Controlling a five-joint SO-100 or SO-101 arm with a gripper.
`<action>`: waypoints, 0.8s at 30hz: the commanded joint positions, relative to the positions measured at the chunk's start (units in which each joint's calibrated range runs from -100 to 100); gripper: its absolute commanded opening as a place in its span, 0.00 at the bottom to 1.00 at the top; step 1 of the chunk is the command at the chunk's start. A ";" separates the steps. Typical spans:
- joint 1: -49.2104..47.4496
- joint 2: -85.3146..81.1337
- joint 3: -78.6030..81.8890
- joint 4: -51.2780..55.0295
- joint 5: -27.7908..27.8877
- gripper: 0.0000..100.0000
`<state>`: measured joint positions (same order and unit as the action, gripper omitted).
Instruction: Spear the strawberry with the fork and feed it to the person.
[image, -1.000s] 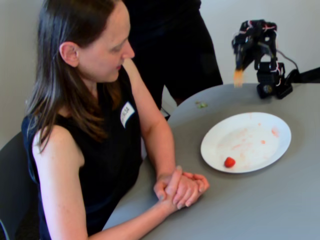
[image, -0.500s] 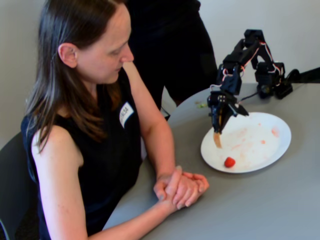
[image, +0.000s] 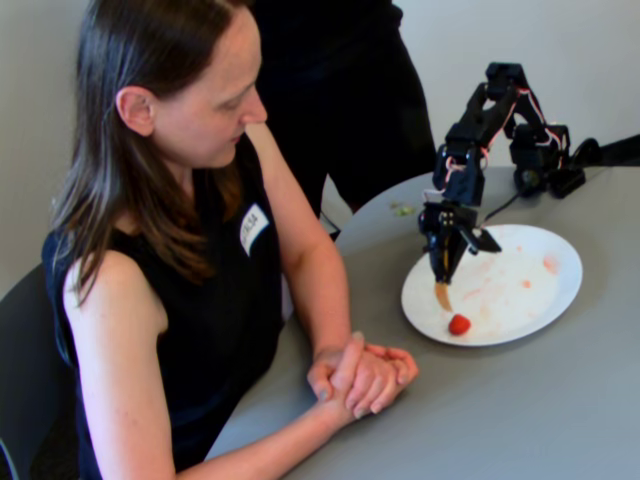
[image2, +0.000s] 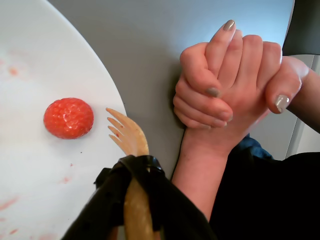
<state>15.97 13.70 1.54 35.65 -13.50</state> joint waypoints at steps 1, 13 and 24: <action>0.29 -0.52 2.16 -0.66 0.34 0.01; -4.18 -0.69 11.99 3.34 5.59 0.01; -4.56 -0.10 9.91 9.87 5.43 0.01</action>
<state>11.61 13.70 12.59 45.09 -7.98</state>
